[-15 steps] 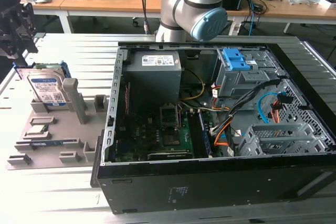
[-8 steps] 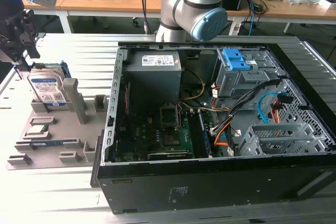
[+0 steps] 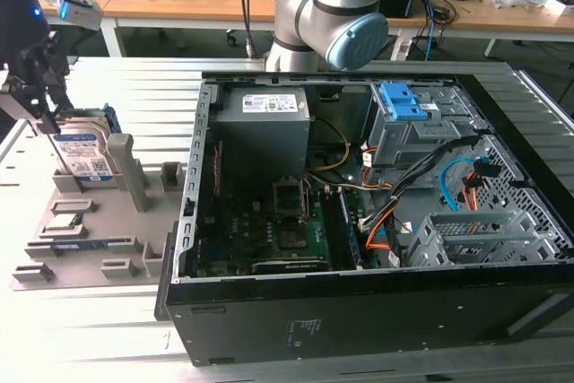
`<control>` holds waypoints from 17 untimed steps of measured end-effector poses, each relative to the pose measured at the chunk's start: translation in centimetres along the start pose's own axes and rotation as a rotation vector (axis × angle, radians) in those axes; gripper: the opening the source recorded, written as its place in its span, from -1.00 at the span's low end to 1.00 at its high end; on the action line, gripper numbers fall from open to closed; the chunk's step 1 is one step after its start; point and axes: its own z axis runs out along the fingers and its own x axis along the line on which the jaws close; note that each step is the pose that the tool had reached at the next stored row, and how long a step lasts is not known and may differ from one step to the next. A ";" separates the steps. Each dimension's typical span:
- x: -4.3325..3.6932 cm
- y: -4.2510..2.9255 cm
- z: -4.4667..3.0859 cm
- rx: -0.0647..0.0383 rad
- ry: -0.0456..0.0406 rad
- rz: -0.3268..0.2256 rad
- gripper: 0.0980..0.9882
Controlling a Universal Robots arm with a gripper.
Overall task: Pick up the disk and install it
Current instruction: 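Pick up the disk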
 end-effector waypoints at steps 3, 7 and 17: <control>-0.01 -0.01 0.76 0.000 0.0000 -0.001 0.00; -0.04 -0.02 1.55 0.000 0.0002 -0.001 0.00; -0.14 -0.06 2.20 0.000 0.0007 -0.002 0.00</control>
